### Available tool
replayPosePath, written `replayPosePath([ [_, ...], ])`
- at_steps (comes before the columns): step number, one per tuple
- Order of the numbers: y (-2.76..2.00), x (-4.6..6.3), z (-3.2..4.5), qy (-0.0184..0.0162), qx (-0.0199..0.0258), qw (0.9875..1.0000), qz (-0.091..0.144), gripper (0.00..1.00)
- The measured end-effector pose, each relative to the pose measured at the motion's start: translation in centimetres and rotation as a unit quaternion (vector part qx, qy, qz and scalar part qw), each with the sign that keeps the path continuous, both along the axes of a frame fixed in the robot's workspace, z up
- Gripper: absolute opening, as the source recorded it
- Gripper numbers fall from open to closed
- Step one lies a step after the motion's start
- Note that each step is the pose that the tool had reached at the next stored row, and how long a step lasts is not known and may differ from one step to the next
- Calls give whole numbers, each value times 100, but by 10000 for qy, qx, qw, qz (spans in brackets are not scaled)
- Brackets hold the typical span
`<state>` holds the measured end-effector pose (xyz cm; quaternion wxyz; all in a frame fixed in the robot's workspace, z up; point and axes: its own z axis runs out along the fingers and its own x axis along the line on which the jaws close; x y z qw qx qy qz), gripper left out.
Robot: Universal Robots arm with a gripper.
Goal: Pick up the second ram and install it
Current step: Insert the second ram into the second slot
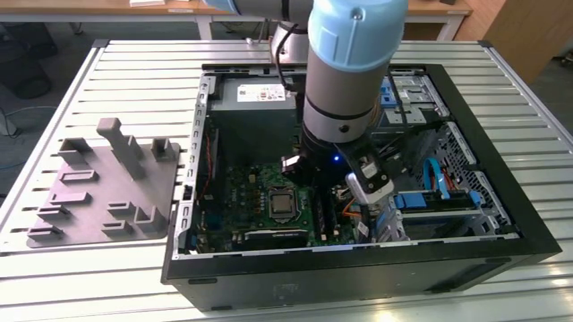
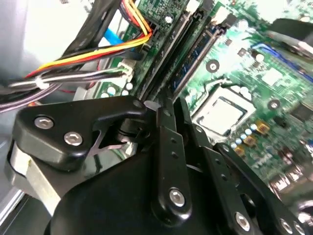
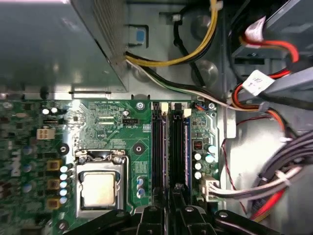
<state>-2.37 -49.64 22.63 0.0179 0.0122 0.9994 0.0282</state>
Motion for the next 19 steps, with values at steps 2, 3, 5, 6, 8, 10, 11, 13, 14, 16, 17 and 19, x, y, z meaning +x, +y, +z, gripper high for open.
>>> replayPosePath([
  [2, 6, -1, 89, -1, 1, 10000, 1, 21],
  [3, 23, -1, 134, -1, -1, 10000, 1, 21],
  [5, 44, 0, 204, -1, -12, 10000, 2, 13],
  [6, 65, 0, 225, -1, -25, 10000, 1, 13],
  [8, 116, 0, 243, 0, -59, 10000, 2, 10],
  [10, 144, 0, 247, 0, -110, 9999, 2, 10],
  [11, 144, 3, 248, 2, -112, 9999, 3, 10],
  [13, 144, 4, 248, 4, -112, 9999, 2, 10],
  [14, 144, 4, 248, 5, -112, 9999, 2, 10],
  [16, 144, 4, 248, 5, -112, 9999, 2, 10],
  [17, 144, 4, 248, 5, -112, 9999, 2, 10],
  [19, 144, 4, 248, 6, -112, 9999, 2, 10],
])
